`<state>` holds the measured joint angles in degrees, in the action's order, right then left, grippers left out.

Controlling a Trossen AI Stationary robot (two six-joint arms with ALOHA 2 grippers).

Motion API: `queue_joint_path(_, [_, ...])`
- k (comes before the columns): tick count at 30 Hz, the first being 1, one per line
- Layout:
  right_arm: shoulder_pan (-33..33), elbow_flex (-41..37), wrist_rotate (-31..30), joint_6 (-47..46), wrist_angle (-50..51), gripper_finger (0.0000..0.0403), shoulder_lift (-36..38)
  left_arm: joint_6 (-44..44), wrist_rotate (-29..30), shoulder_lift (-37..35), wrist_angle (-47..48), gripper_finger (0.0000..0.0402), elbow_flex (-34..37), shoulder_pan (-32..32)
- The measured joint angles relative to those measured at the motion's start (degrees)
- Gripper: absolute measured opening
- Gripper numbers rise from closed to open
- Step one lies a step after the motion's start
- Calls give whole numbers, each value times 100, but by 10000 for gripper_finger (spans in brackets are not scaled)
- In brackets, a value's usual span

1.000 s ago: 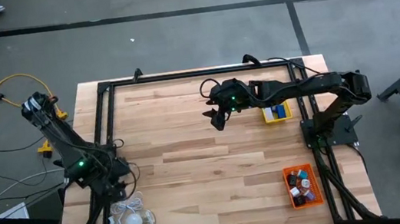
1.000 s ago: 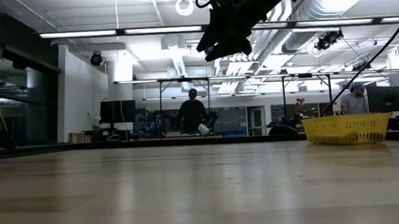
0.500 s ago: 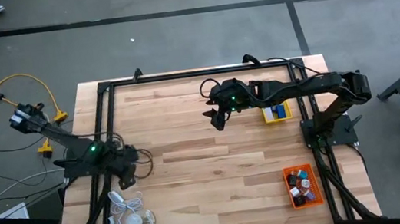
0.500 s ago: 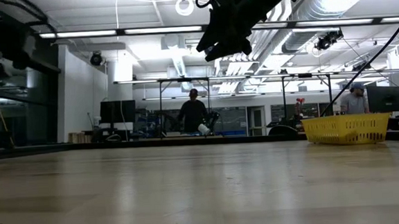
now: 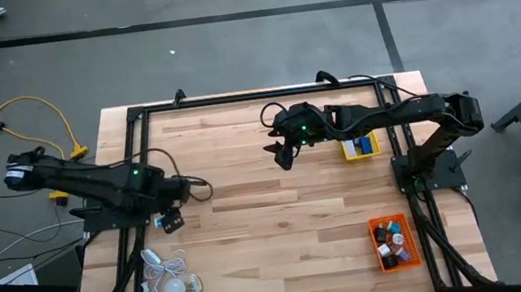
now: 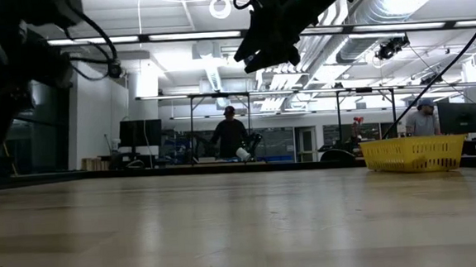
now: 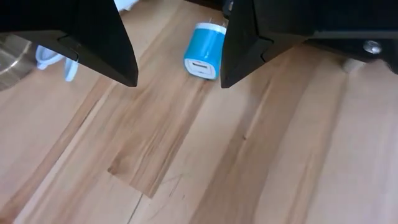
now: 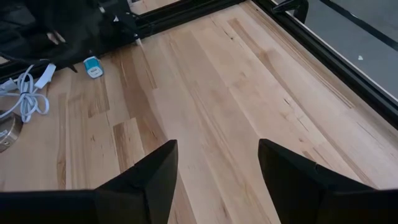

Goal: Pick & Place Office items
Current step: Put the light blue charger adapter into the orange bin

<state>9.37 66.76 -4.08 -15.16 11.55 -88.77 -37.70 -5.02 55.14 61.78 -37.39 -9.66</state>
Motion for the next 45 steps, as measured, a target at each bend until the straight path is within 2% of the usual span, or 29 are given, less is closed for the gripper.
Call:
queue_joint_path(6, [0, 0, 0, -2, -26, 210, 0, 364, -741, 794, -100, 223, -11, 590])
queue_joint_path(9, [1, 0, 0, -2, -26, 210, -1, 676, -886, 1360, -113, 223, -138, 846])
queue_joint_path(14, [1, 0, 0, 0, -26, 210, -1, 1672, -1074, 2248, 21, 223, -598, 1046])
queue_joint_path(17, [0, 0, 1, -2, -26, 210, 0, 1772, -963, 2548, 383, 223, -772, 1070])
queue_joint_path(28, [2, 0, 0, -2, -24, 210, -2, 1767, -498, 2653, 774, 223, -804, 548])
queue_joint_path(45, [0, 0, 0, 0, -23, 210, -2, 1273, -358, 2739, 752, 223, -800, -131])
